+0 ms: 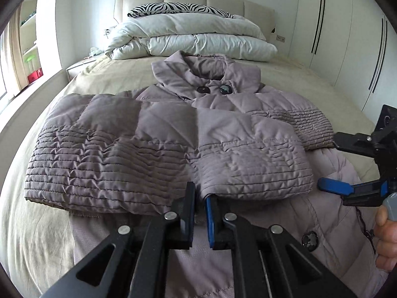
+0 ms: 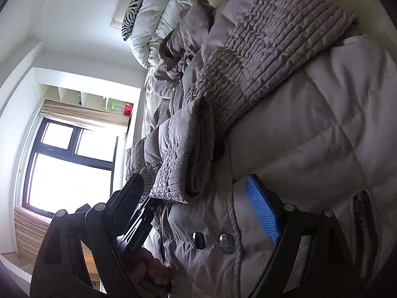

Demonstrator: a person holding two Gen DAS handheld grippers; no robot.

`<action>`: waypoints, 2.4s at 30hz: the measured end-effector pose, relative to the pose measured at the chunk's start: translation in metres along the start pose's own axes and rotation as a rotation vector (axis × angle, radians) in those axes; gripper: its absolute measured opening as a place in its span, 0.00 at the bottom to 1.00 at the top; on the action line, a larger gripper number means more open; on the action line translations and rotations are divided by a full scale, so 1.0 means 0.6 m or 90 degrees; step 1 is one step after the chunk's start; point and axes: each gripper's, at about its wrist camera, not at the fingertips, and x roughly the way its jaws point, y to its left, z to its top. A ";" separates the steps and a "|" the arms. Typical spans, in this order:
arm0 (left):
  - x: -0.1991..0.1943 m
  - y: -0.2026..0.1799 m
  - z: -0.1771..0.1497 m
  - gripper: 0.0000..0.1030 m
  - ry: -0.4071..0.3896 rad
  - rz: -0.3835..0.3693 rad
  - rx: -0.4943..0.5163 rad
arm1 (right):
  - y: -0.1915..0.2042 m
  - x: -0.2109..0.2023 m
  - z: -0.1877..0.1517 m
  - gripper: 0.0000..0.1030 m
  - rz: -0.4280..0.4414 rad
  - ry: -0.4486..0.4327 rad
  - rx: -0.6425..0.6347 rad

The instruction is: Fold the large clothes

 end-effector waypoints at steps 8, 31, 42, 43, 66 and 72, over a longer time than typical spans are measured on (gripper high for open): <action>-0.028 0.015 -0.006 0.09 -0.016 -0.031 -0.035 | 0.045 0.114 0.038 0.65 0.011 0.050 0.012; -0.077 0.231 -0.030 0.84 -0.082 0.083 -0.292 | 0.412 -0.108 0.166 0.18 0.121 -0.160 -0.243; 0.025 0.277 0.018 0.59 -0.019 0.114 -0.307 | 0.280 -0.179 0.183 0.18 0.091 -0.194 -0.184; 0.030 0.280 0.015 0.58 -0.016 0.115 -0.313 | 0.244 -0.171 0.191 0.18 0.073 -0.196 -0.162; -0.122 0.203 0.074 0.74 -0.129 0.134 -0.125 | -0.035 -0.080 0.210 0.23 -0.195 -0.158 -0.057; 0.007 0.182 0.151 0.71 -0.062 0.163 0.000 | 0.069 -0.107 0.197 0.23 -0.187 -0.199 -0.165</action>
